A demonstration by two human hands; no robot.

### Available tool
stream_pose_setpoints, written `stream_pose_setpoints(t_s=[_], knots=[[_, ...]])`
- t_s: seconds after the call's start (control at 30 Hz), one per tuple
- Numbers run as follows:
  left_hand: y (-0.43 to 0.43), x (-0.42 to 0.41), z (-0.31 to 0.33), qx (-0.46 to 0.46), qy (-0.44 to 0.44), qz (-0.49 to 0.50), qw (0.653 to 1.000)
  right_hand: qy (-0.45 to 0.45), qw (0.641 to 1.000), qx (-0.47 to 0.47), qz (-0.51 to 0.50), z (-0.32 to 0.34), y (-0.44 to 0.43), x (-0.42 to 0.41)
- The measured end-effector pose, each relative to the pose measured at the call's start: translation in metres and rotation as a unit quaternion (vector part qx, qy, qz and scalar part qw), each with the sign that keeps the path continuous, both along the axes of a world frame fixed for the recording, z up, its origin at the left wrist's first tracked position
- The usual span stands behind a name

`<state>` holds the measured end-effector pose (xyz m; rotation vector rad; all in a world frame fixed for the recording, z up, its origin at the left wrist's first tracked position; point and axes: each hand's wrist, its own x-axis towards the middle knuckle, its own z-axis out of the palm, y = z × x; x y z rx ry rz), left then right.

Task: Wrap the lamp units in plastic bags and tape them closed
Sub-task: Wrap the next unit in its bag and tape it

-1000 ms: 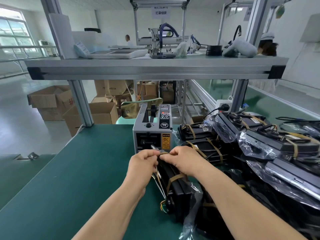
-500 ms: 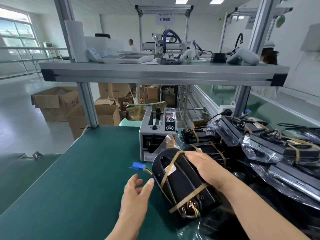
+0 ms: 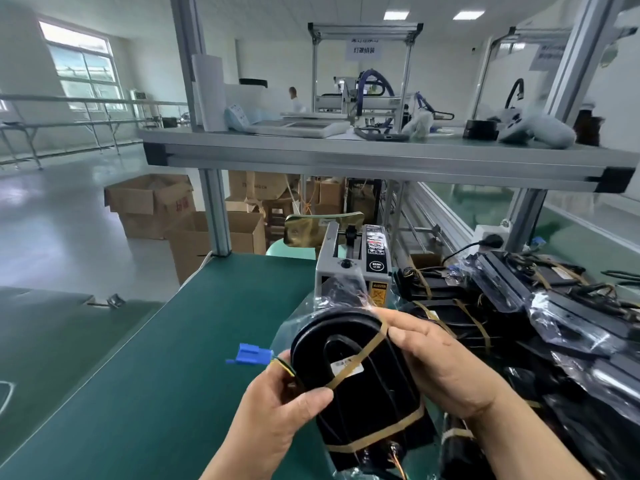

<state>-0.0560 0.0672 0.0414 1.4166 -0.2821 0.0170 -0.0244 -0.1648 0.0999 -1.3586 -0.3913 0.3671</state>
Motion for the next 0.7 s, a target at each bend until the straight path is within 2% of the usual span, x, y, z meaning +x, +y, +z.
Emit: stream_pose_setpoints(t_s=[0.13,0.23,0.33,0.43,0.5,0.7], knots=[[0.013,0.006,0.012,-0.039,0.049,0.061,0.996,-0.043,0.989,-0.116,-0.083,0.006,0.031,0.013],[0.027,0.023,0.021,-0.091,0.112,0.107,0.984,-0.057,0.977,-0.163,-0.123,0.01,0.05,0.019],[0.044,0.059,0.027,-0.161,0.181,0.176,0.954,-0.078,0.967,-0.182,-0.161,0.008,0.061,0.024],[0.06,0.11,0.029,-0.221,0.247,0.252,0.909,-0.082,0.959,-0.188,-0.194,-0.002,0.073,0.026],[0.063,0.148,0.029,-0.246,0.281,0.271,0.887,-0.081,0.952,-0.204,-0.215,-0.013,0.08,0.028],[0.045,0.236,0.021,-0.244,0.322,0.293,0.866,-0.079,0.937,-0.283,-0.188,-0.031,0.09,0.034]])
